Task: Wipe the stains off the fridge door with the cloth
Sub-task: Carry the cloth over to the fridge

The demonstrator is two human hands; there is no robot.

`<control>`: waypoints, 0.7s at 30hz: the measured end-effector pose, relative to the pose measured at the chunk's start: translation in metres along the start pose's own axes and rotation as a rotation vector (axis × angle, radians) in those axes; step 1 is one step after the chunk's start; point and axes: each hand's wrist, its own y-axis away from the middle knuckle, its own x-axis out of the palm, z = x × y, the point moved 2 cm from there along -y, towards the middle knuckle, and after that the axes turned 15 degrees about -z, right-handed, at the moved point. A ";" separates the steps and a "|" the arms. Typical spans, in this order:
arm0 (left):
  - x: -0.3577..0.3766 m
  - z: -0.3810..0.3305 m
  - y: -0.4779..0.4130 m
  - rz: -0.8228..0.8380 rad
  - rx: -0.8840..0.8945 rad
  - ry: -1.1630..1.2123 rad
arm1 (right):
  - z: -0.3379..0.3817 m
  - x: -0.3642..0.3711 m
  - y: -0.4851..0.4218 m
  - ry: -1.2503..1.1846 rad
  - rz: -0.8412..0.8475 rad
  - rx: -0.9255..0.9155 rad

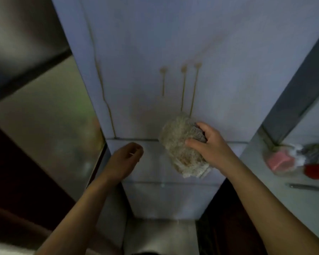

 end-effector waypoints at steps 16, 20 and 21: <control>-0.176 -0.293 -0.107 -0.827 0.894 -0.291 | 0.300 -0.063 -0.117 -0.002 -0.408 -0.859; -0.209 -0.311 -0.122 -0.992 0.960 -0.356 | 0.352 -0.067 -0.126 0.165 -0.541 -1.073; -0.217 -0.311 -0.127 -1.021 0.966 -0.368 | 0.366 -0.066 -0.129 0.220 -0.568 -1.129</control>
